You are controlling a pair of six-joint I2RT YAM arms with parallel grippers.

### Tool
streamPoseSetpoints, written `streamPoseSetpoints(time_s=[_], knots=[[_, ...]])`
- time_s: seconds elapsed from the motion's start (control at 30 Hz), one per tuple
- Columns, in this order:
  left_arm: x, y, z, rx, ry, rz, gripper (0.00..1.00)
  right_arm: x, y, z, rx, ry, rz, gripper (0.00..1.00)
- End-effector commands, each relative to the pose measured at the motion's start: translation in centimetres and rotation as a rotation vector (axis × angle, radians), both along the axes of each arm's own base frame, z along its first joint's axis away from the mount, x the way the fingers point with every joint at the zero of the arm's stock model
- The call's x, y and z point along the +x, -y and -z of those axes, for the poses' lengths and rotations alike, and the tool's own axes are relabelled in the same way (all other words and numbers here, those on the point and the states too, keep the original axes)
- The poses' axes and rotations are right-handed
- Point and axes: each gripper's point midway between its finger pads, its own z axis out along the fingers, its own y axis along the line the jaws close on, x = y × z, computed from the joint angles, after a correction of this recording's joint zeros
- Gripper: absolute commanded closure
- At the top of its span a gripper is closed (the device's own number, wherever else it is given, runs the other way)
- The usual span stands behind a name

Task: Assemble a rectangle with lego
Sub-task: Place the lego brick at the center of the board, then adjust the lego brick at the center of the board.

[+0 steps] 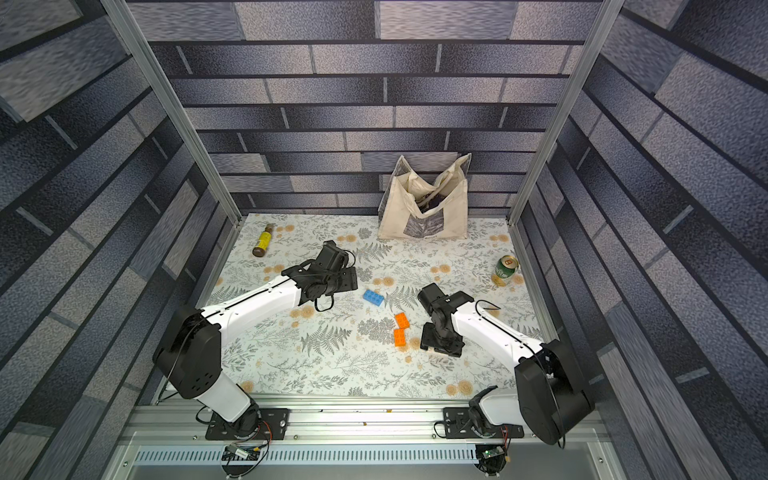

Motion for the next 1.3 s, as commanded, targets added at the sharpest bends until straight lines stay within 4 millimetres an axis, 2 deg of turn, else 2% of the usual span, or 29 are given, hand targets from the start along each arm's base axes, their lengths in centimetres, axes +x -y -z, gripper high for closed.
streamPoseSetpoints(time_s=[0.0, 0.07, 0.13, 0.23, 0.33, 0.43, 0.57, 0.67, 0.73, 0.8, 0.97, 1.27], knots=[[0.9, -2.3, -2.3, -0.003, 0.072, -0.096, 0.06, 0.1, -1.1, 1.5, -0.009, -0.004, -0.014, 0.71], [1.2, -3.4, -2.9, -0.007, 0.091, -0.135, 0.00, 0.2, -1.7, 2.2, -0.013, -0.012, -0.023, 0.69], [1.4, -4.4, -3.5, -0.008, 0.104, -0.160, 0.00, 0.5, -2.3, 2.6, -0.011, -0.011, -0.020, 0.63], [1.5, -5.8, -4.3, 0.001, 0.118, -0.184, 0.00, 0.7, -2.3, 2.5, -0.025, -0.007, -0.015, 0.37], [1.6, -7.2, -5.1, 0.010, 0.131, -0.208, 0.00, 1.0, -1.9, 1.4, -0.052, 0.005, -0.020, 0.11], [1.8, -8.2, -5.8, 0.002, 0.152, -0.227, 0.00, 1.4, -2.1, -0.4, -0.050, 0.016, -0.050, 0.01], [2.1, -9.2, -6.3, -0.007, 0.158, -0.234, 0.00, 2.6, -3.6, -3.0, -0.008, 0.045, -0.091, 0.00], [2.2, -9.6, -6.3, -0.011, 0.153, -0.233, 0.00, 4.9, -6.0, -5.0, 0.049, 0.102, -0.107, 0.10], [2.2, -9.9, -6.2, -0.016, 0.148, -0.236, 0.00, 6.4, -7.5, -5.2, 0.071, 0.109, -0.131, 0.23], [2.0, -10.1, -5.9, -0.021, 0.136, -0.238, 0.00, 7.7, -8.8, -4.9, 0.069, 0.101, -0.167, 0.27], [1.6, -10.9, -5.0, -0.045, 0.098, -0.258, 0.00, 10.5, -10.5, -3.3, 0.012, 0.056, -0.230, 0.24], [0.8, -12.8, -4.4, -0.049, 0.081, -0.312, 0.00, 11.3, -11.0, -0.1, -0.041, -0.020, -0.245, 0.24]])
